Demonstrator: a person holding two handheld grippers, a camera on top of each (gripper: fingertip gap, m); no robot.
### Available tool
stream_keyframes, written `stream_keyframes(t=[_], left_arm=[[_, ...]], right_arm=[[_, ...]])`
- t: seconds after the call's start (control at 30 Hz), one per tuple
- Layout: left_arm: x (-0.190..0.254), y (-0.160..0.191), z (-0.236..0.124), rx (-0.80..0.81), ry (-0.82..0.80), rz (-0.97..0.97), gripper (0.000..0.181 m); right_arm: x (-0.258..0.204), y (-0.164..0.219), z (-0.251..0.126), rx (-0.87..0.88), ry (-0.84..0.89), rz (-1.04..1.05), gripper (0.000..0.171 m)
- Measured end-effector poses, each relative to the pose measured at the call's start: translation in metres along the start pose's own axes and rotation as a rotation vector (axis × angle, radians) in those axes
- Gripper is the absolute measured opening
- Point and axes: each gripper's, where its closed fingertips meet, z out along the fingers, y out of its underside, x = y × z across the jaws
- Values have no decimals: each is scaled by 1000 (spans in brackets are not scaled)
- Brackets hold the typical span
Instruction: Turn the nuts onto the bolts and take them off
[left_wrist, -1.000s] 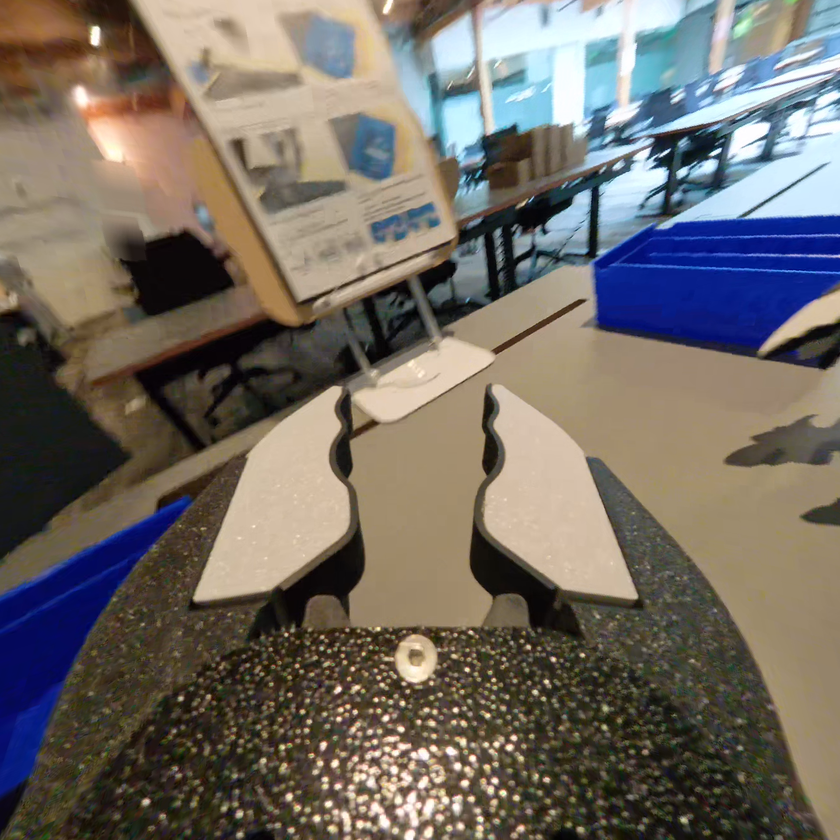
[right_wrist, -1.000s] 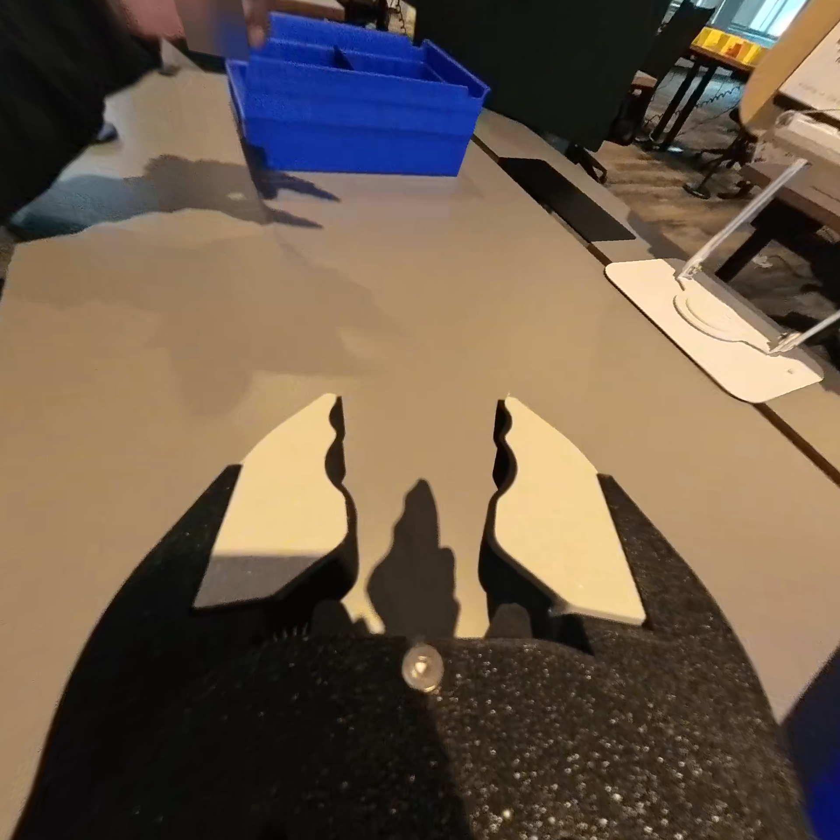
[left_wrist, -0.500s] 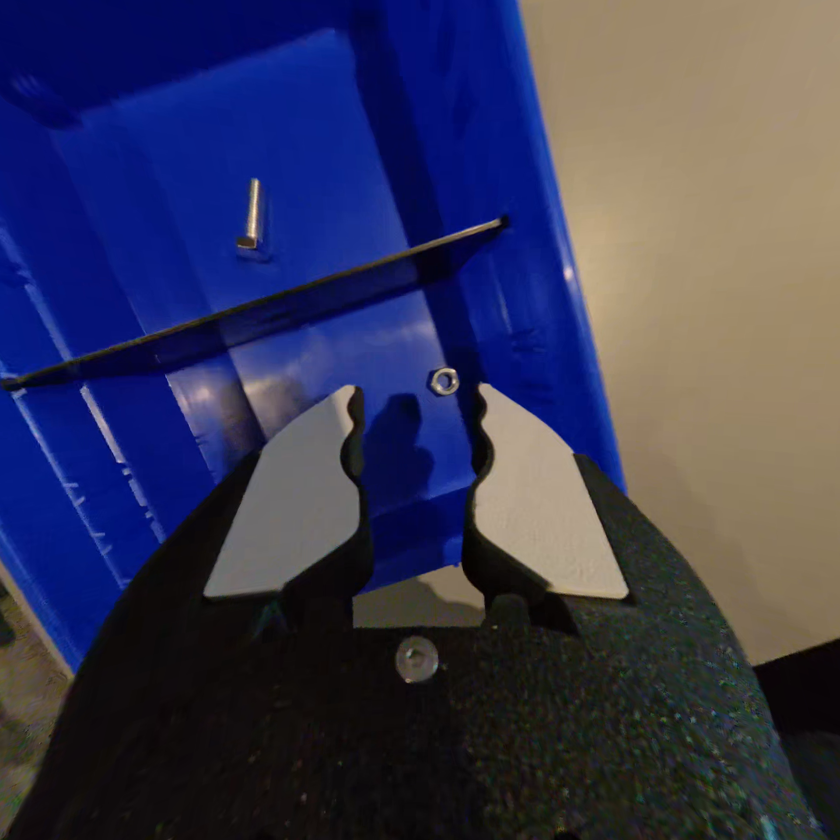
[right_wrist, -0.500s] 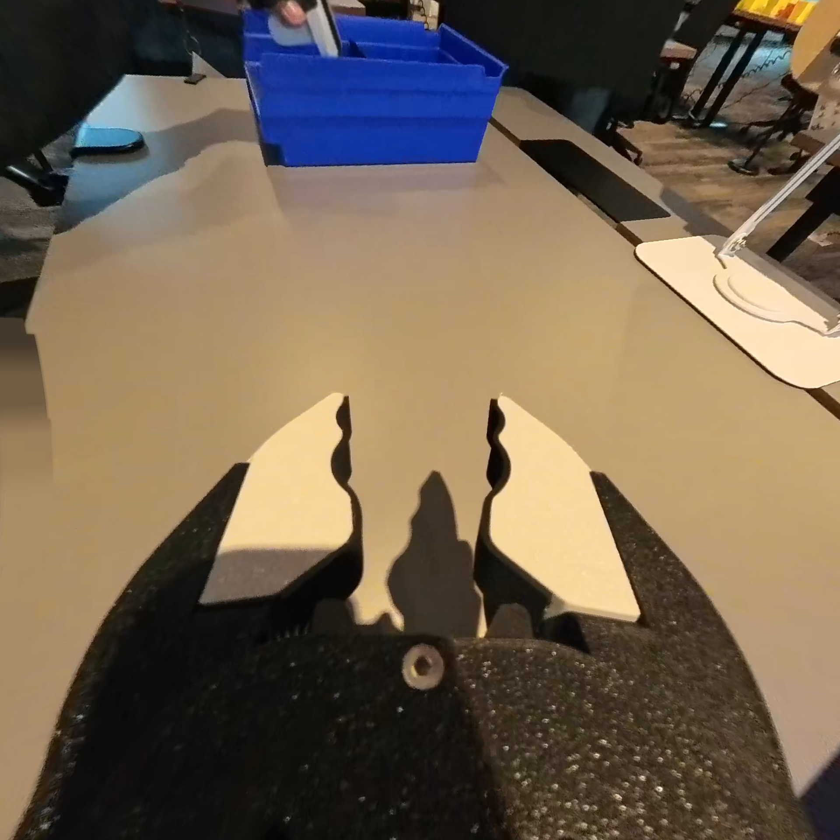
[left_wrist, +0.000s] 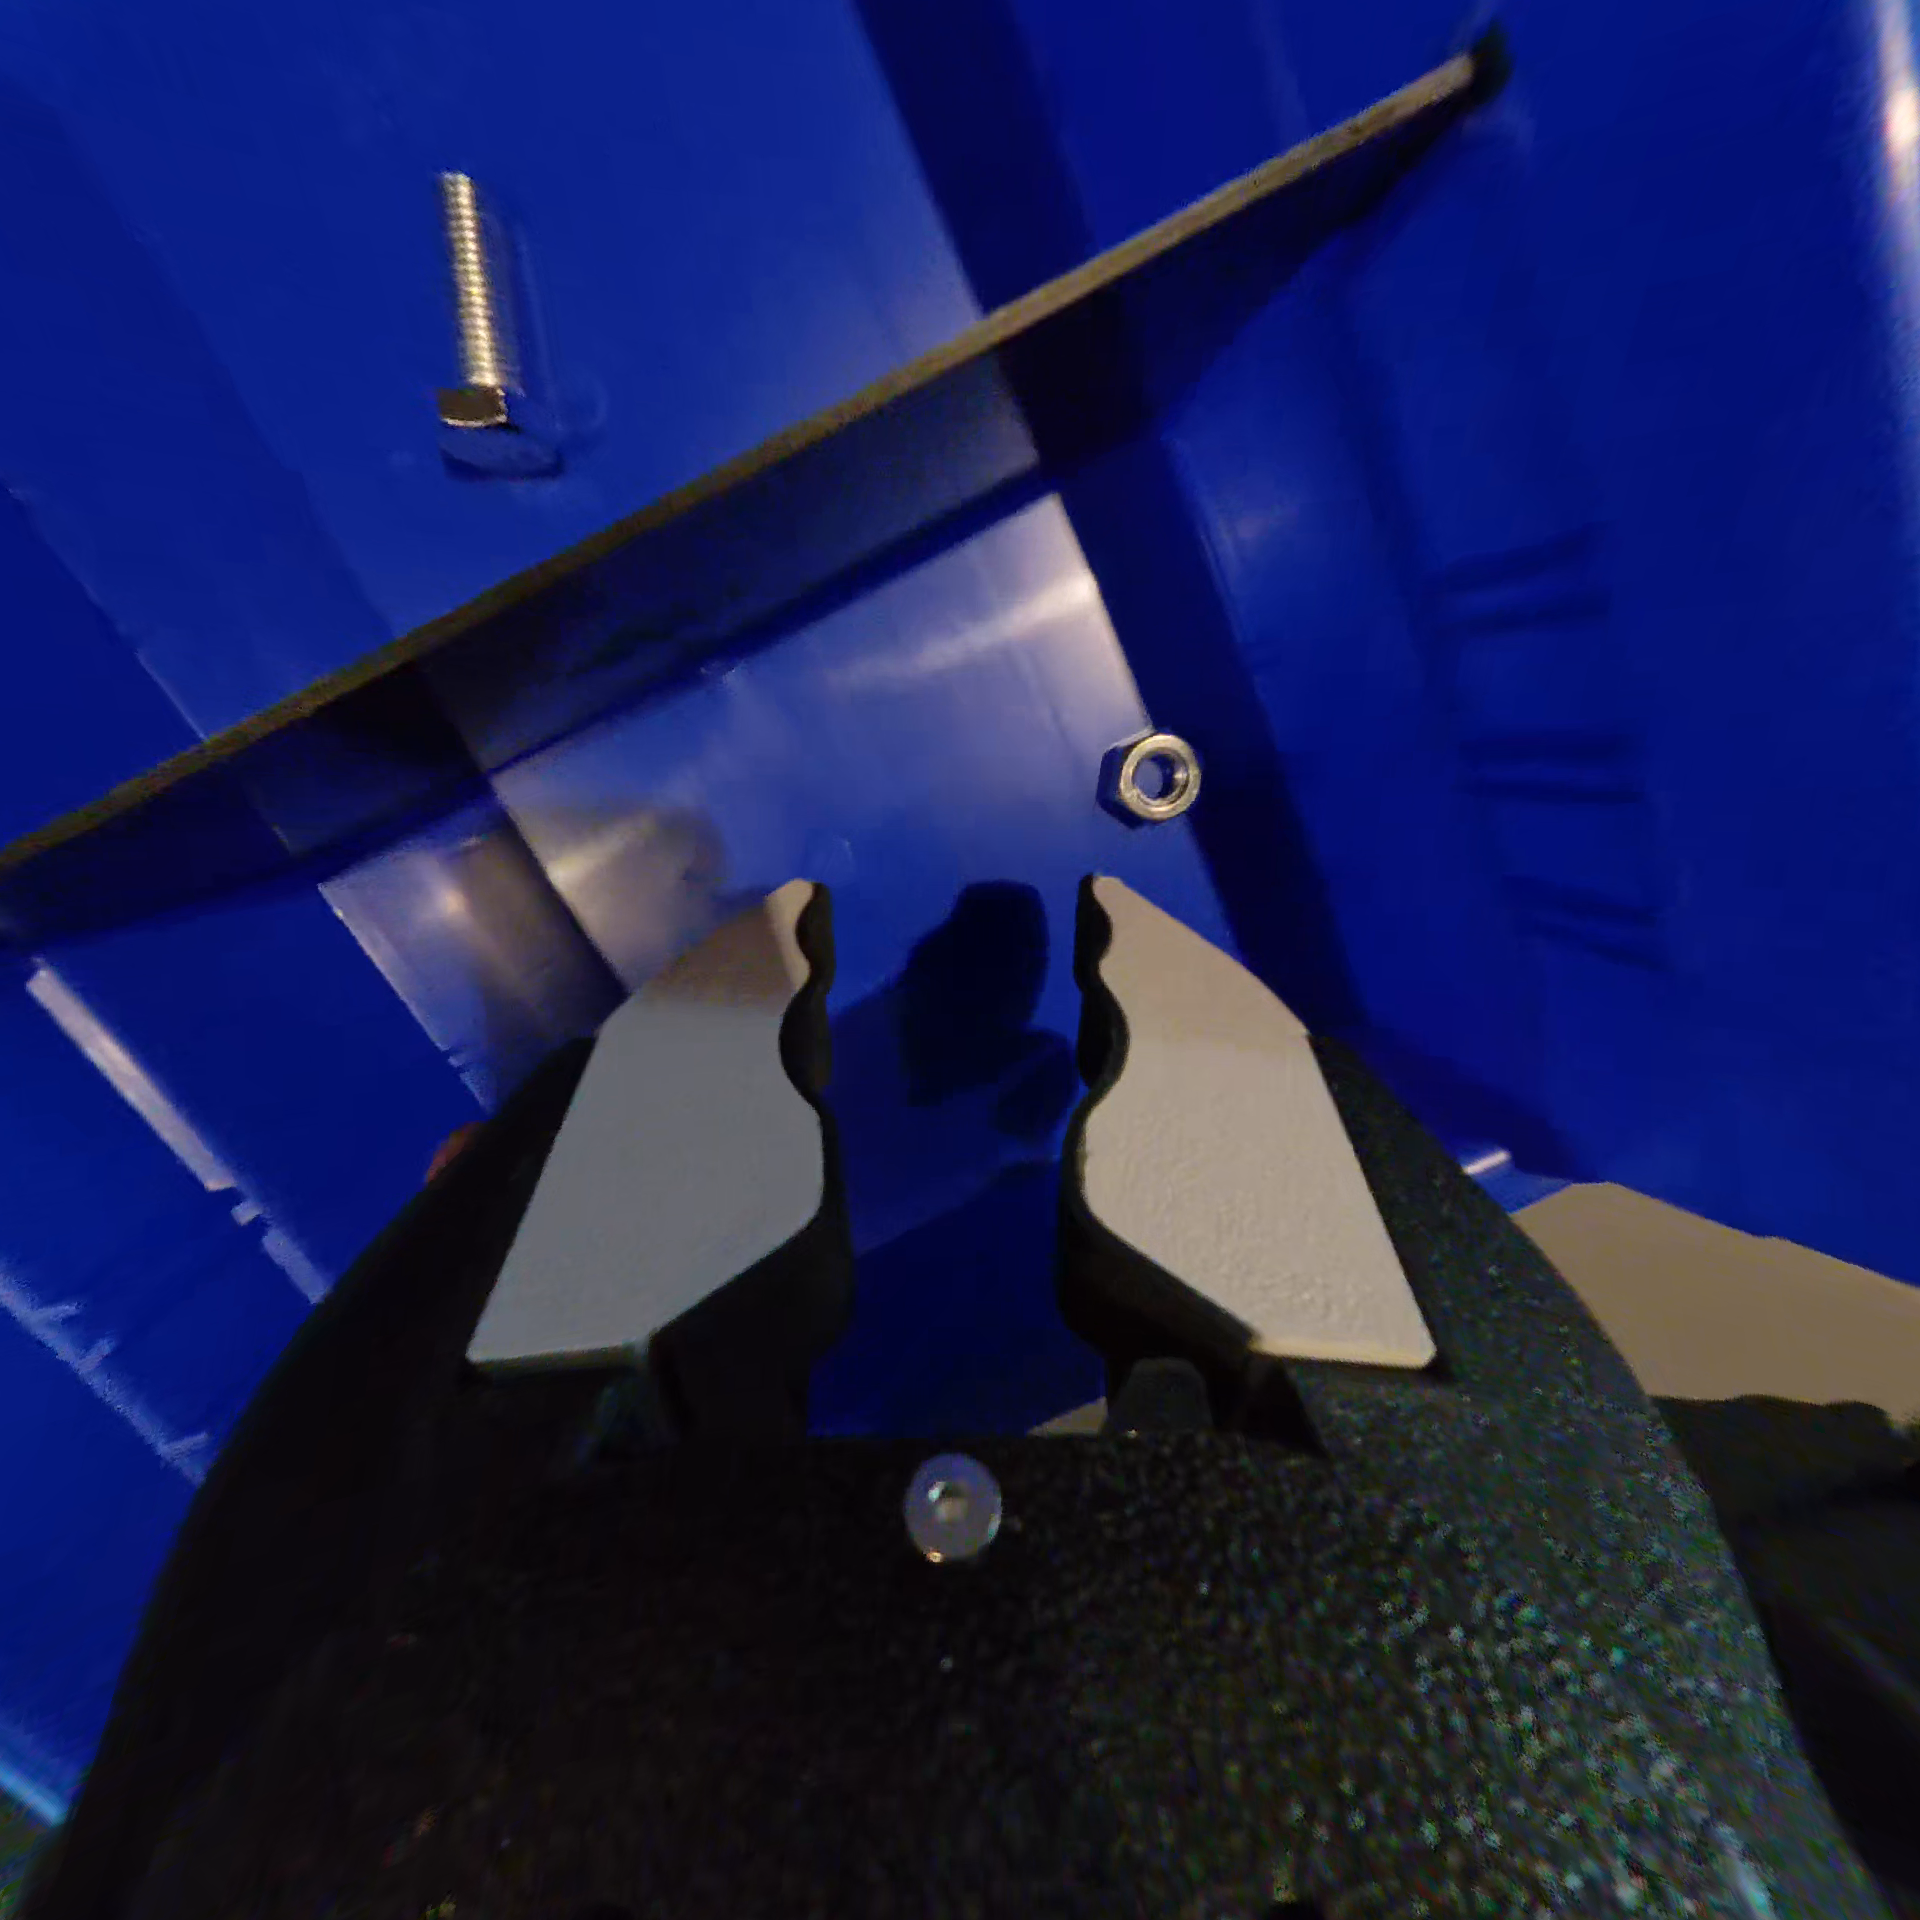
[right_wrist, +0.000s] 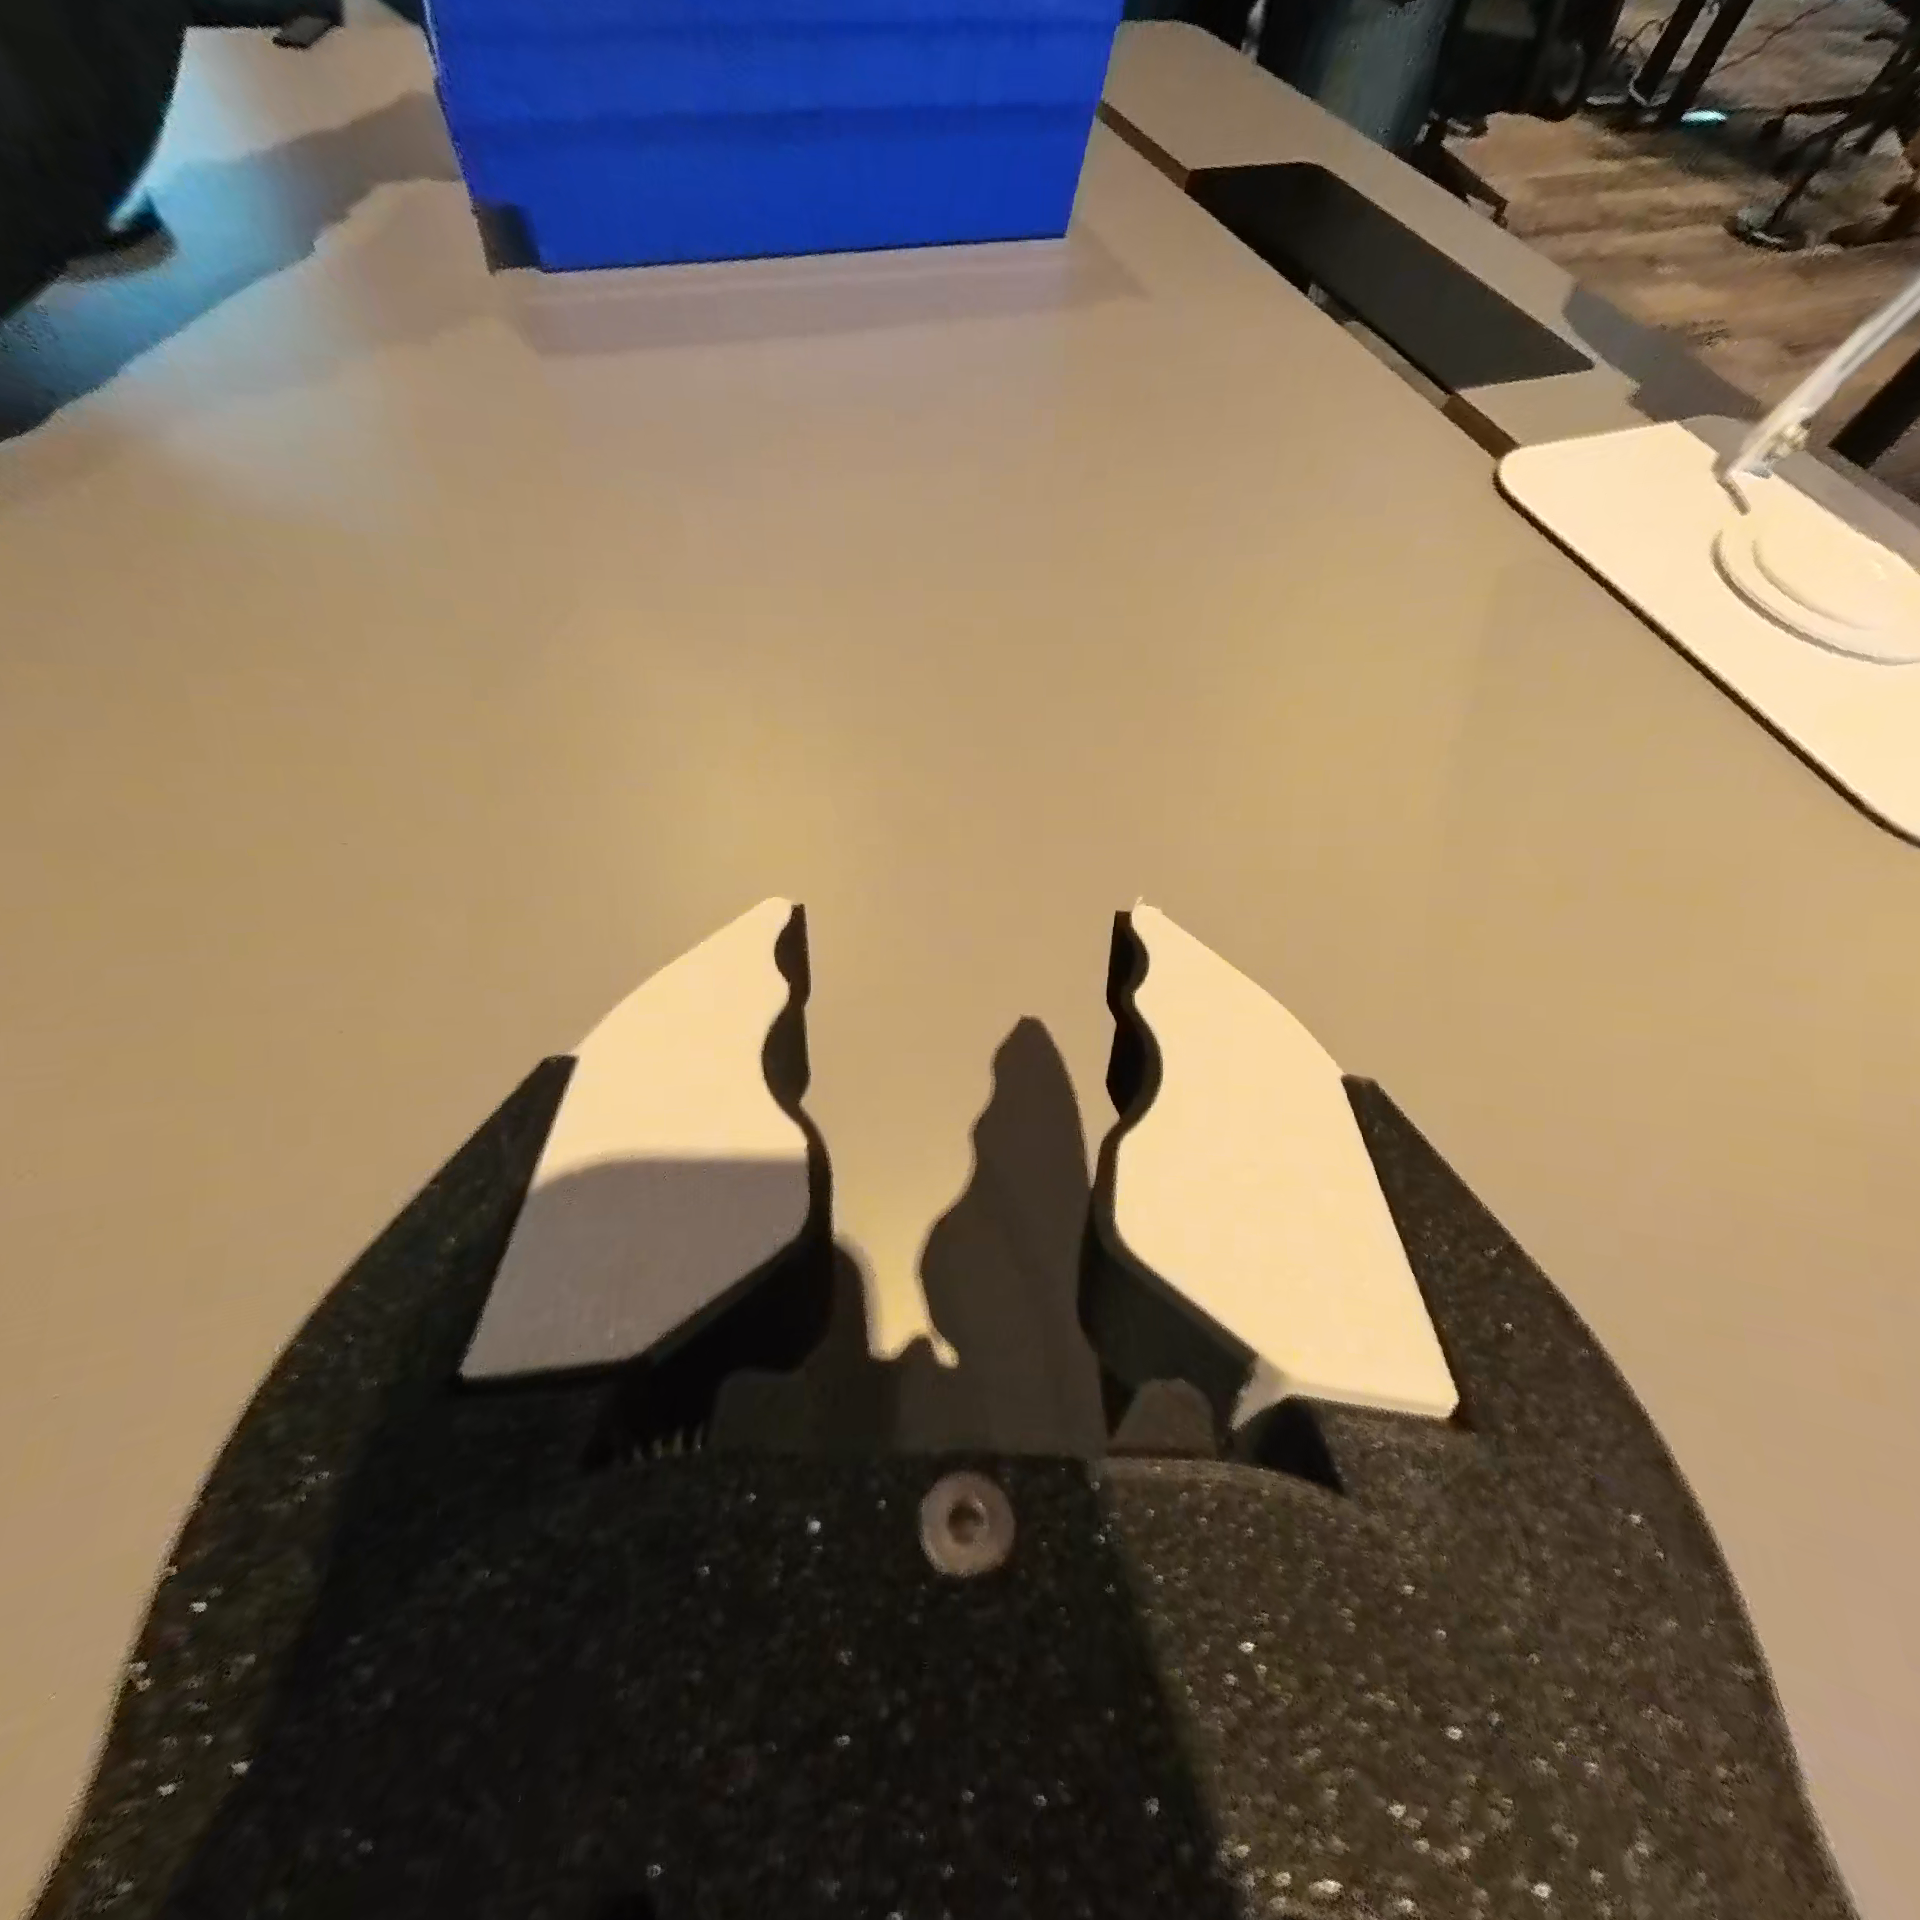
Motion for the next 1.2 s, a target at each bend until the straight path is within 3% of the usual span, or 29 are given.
stream_keyframes(t=[0.47,1.03,1.13,1.2], left_arm=[[29,-13,6,78,62,361,47],[30,-14,27,63,85,424,33],[35,-12,27,60,99,458,18],[38,-12,27,62,104,477,18]], right_arm=[[-5,-24,49,-38,-66,-68,53],[-10,-31,56,-19,-73,-70,51],[-9,-32,55,-14,-72,-70,51],[-9,-32,55,-12,-71,-70,51]])
